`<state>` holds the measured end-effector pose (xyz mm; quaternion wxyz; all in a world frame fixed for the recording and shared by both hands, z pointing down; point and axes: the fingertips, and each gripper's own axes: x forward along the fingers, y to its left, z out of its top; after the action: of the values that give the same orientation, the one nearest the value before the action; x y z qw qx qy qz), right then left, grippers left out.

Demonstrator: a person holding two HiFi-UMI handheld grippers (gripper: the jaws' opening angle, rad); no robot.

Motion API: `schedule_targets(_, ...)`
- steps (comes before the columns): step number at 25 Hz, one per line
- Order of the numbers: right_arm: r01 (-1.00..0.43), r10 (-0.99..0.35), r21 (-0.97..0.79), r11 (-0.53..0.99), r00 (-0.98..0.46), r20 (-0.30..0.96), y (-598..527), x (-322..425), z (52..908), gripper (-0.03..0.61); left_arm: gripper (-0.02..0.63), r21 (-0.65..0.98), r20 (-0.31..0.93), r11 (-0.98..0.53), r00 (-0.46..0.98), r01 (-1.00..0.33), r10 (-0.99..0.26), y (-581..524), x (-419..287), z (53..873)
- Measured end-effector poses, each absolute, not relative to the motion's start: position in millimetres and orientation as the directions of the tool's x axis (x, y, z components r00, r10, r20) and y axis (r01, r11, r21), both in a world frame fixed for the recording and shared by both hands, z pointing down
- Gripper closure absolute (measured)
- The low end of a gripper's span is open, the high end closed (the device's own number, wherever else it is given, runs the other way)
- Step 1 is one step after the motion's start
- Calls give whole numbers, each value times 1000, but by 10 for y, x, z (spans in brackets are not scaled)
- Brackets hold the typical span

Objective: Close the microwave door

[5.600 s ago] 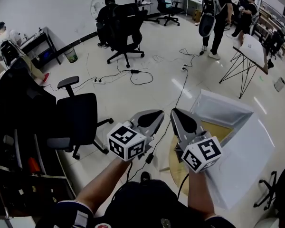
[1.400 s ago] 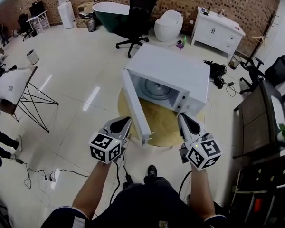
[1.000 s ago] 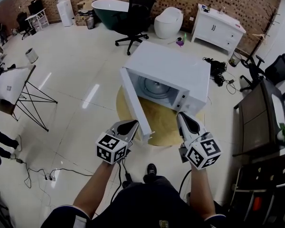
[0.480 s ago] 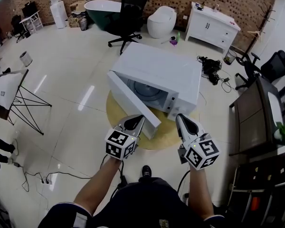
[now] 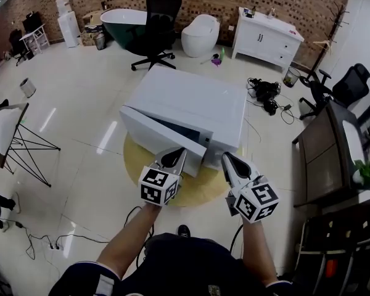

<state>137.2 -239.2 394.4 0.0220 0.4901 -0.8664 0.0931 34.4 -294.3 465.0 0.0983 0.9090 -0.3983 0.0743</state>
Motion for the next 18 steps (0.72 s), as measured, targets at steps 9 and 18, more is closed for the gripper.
schedule_targets(9, -852, -842, -134, 506, -521, 139, -2490, 1525, 3953, 577, 603, 120, 194, -647, 657, -753, -728, -3181, 630, 4605)
schedule_targets(18, -863, -853, -147, 483, -501, 145, -2494, 1676, 3998, 577, 601, 127, 176, -638, 651, -759, -739, -3192, 646, 4598)
